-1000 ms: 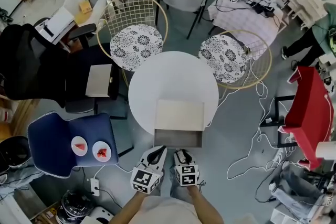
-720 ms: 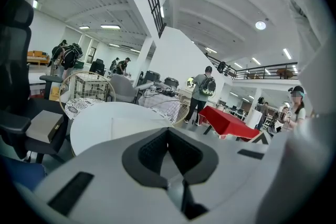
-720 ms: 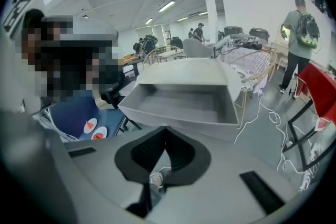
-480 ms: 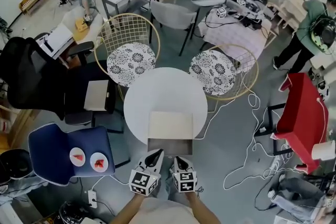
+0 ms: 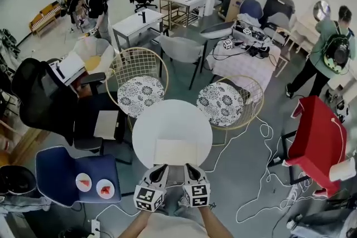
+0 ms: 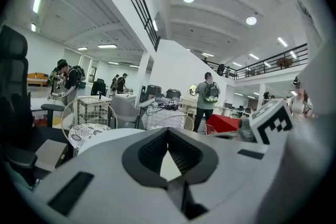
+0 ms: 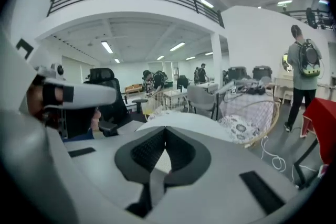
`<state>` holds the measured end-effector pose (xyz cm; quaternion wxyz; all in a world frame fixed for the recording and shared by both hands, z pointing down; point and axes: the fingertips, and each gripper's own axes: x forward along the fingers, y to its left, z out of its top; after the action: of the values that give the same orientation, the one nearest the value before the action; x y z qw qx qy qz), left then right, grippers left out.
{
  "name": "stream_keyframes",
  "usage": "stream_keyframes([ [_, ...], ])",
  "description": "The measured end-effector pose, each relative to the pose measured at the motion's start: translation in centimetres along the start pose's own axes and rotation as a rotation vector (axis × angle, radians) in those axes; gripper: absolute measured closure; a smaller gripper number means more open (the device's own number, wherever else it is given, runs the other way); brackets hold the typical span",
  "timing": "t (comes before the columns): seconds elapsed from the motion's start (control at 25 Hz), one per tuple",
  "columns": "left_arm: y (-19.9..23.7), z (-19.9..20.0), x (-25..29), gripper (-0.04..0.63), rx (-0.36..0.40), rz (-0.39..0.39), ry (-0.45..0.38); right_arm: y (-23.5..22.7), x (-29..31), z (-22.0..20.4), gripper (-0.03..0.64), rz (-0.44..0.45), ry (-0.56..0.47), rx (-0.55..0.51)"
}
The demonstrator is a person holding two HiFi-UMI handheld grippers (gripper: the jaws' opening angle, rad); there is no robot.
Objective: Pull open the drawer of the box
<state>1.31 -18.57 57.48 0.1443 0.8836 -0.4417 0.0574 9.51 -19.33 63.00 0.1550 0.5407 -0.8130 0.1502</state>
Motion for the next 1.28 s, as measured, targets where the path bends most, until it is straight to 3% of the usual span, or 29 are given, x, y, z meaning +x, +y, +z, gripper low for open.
stream_keyframes([
  [0.24,-0.7,3.8,1.0,0.583,0.06,0.036,-0.078,-1.1,-1.4,8.6,0.601,0.051,-0.209,-0.129],
  [0.44,-2.0,5.6,1.7,0.583,0.1,0.056,-0.122,-1.2,-3.0,11.3,0.601,0.096,-0.297,-0.179],
  [0.88,-5.2,6.3,0.8,0.583,0.118,0.067,-0.16,-2.1,-6.6,10.9,0.601,0.104,-0.333,-0.155],
  [1.28,-6.7,4.3,-3.5,0.583,0.114,0.021,-0.157,2.0,-10.4,7.3,0.601,0.093,-0.314,-0.105],
])
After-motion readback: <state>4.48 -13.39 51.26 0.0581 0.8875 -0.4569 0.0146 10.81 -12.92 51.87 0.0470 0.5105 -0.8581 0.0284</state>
